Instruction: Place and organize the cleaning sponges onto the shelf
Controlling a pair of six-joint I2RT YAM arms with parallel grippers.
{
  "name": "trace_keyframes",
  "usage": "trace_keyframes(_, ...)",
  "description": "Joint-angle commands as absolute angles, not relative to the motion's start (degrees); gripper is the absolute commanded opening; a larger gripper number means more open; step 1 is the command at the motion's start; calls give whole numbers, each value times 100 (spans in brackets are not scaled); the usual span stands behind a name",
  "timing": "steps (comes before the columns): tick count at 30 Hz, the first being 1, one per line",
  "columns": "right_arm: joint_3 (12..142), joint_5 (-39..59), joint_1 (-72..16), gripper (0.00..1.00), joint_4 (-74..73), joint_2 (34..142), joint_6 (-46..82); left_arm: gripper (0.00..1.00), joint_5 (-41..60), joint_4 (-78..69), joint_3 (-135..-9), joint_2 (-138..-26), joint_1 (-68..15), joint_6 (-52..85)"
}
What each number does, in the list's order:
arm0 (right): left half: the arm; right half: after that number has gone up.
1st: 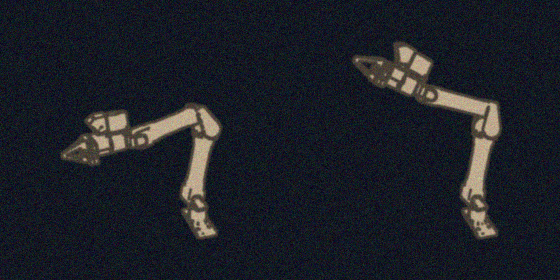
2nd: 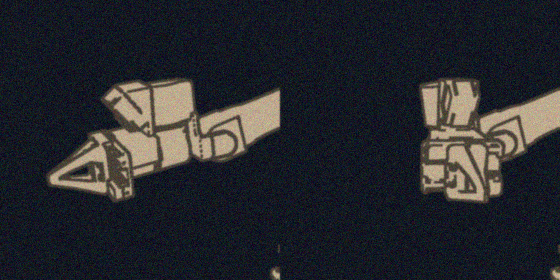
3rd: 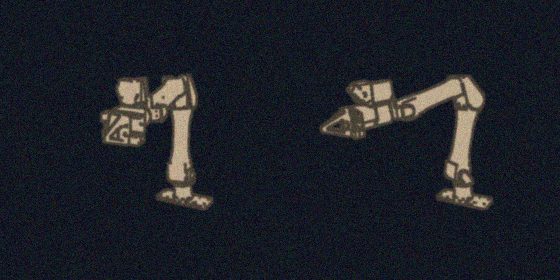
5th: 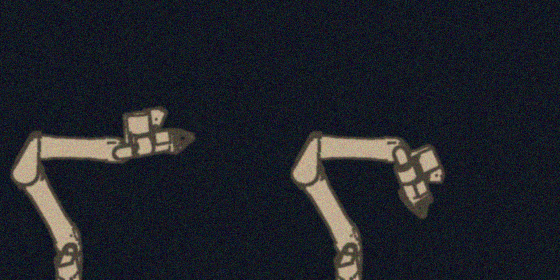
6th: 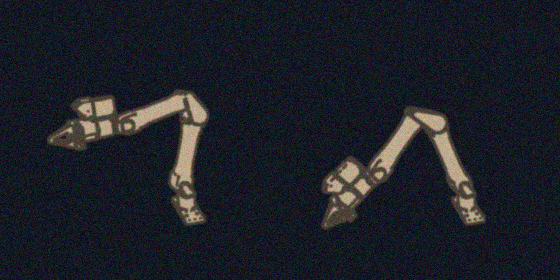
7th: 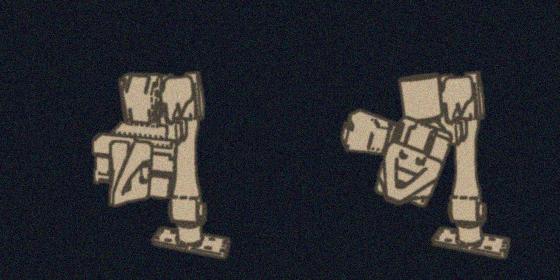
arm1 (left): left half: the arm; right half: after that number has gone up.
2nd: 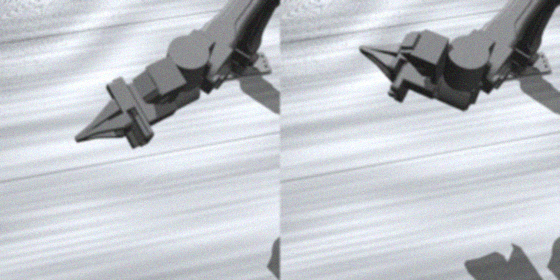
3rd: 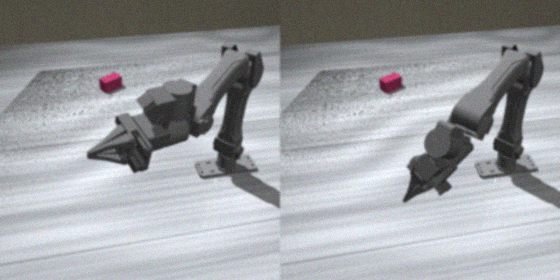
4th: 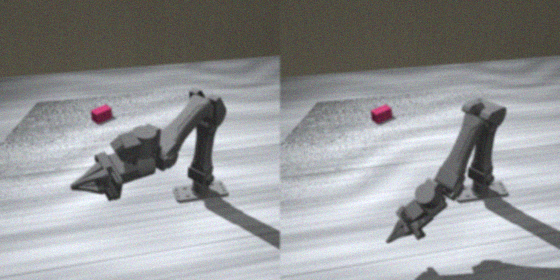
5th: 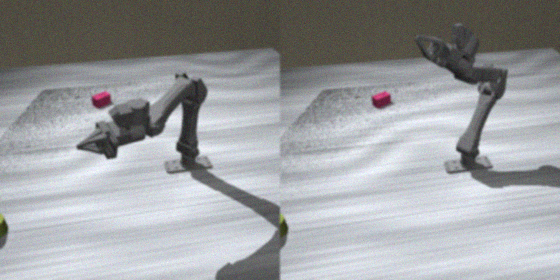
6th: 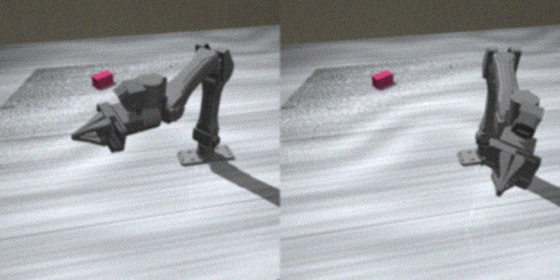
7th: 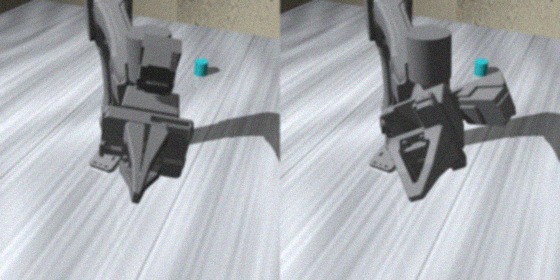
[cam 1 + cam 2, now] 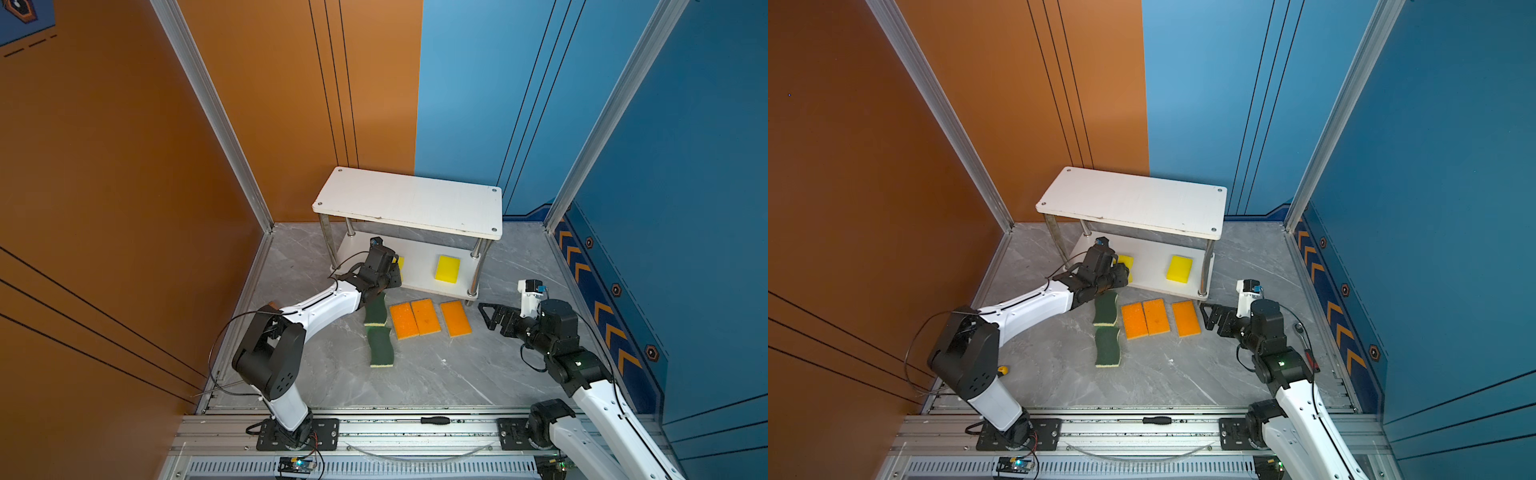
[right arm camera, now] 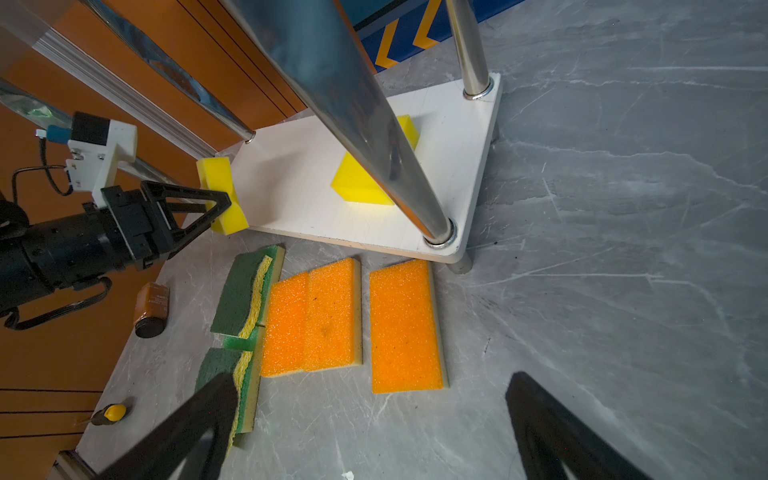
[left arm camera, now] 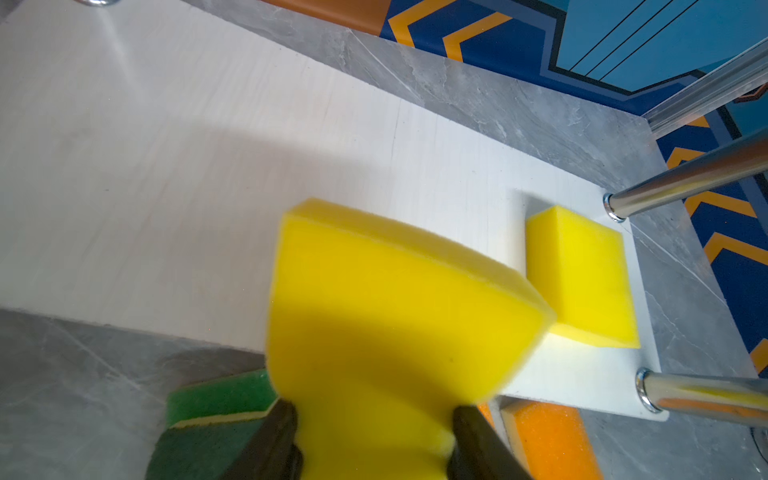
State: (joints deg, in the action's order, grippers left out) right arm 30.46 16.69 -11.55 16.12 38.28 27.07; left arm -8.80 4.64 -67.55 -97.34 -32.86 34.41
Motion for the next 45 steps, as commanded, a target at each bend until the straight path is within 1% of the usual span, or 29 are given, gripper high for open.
trace_keyframes(1, 3023, 1635, -1121, 100, 1786, 3731, 2707, 51, -1076, 240, -7068, -9944, -3428, 3586)
trace_keyframes(6, 3032, 1638, -1108, 100, 1828, 3671, 2699, 51, -1182, 211, -7466, -10292, -3581, 3553)
trace_keyframes(16, 3001, 1600, -1099, 100, 1909, 3542, 2689, 51, -1043, 215, -7983, -10969, -3708, 3652)
trace_keyframes(34, 2985, 1607, -1081, 100, 1925, 3524, 2681, 51, -1116, 425, -8502, -11481, -3832, 3581)
trace_keyframes(36, 2976, 1604, -1084, 100, 1934, 3516, 2672, 52, -1125, 431, -8526, -11521, -3832, 3585)
trace_keyframes(38, 2980, 1601, -1081, 100, 1939, 3516, 2672, 55, -1143, 435, -8551, -11570, -3832, 3577)
trace_keyframes(45, 2964, 1600, -1074, 100, 1939, 3516, 2670, 55, -1172, 560, -8675, -11732, -3823, 3583)
